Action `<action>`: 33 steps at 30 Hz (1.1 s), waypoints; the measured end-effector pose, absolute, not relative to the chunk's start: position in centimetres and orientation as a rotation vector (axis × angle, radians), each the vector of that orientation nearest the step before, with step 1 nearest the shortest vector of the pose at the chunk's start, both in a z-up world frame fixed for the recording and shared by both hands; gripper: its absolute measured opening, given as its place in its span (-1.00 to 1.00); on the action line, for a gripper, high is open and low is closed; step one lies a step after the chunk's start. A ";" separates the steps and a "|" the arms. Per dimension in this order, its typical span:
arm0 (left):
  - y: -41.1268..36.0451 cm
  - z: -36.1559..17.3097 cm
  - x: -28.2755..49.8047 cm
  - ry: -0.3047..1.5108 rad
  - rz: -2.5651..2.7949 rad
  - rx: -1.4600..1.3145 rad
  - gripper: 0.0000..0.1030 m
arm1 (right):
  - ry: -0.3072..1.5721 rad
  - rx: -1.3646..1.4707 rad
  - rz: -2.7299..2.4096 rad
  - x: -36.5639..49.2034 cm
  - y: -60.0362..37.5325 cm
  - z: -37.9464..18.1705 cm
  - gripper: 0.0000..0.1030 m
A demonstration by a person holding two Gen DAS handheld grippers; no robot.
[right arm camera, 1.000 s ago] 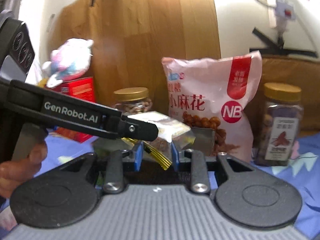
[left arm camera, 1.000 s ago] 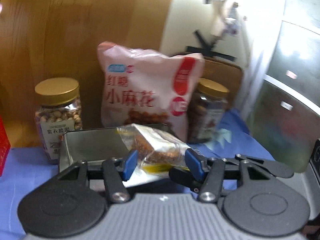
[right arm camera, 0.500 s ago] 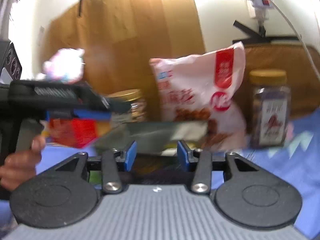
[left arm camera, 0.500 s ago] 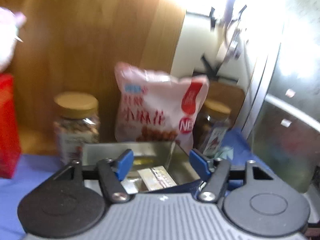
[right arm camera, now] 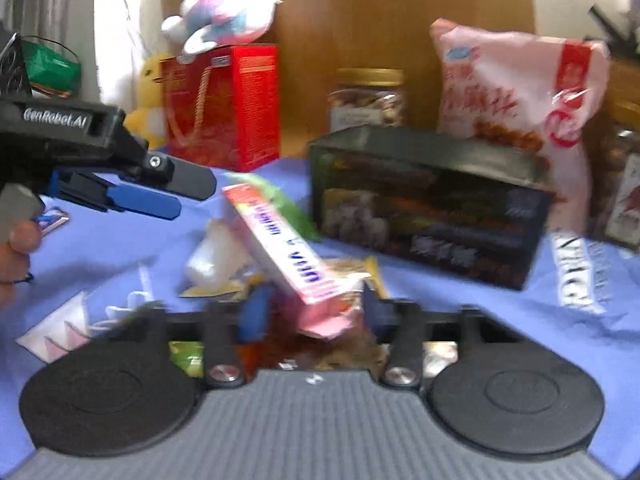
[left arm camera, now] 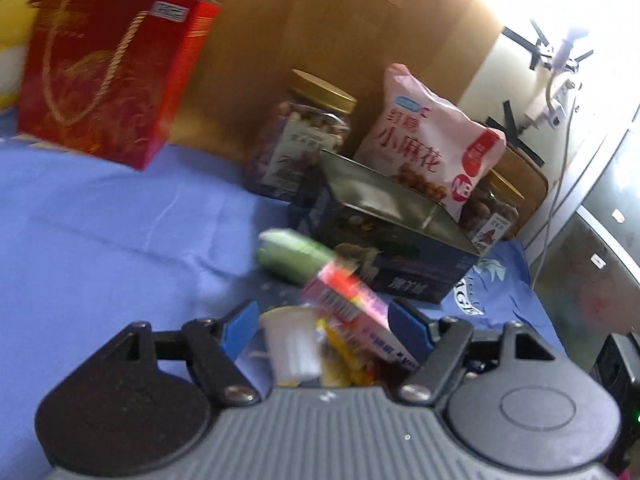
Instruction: Organize snacks
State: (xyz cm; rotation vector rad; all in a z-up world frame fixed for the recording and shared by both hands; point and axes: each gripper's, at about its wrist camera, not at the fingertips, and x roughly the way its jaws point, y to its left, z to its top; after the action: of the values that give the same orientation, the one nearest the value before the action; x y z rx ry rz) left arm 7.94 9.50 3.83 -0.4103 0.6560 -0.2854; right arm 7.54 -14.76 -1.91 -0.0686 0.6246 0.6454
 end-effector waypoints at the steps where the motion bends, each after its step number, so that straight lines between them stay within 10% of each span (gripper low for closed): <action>1: 10.0 3.7 7.6 0.650 -0.281 -0.415 0.46 | 0.612 -0.071 0.659 7.2 -14.5 -1.8 -0.47; 33: 18.9 0.6 1.4 0.607 -0.173 -0.505 0.65 | 0.462 -0.220 0.848 -2.4 -7.5 0.6 -0.28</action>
State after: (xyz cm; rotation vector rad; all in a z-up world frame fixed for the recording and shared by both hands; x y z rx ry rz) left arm 1.42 18.90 0.63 -0.5052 0.6067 -0.1734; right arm -2.41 -7.52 0.57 -0.2200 0.4616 0.8480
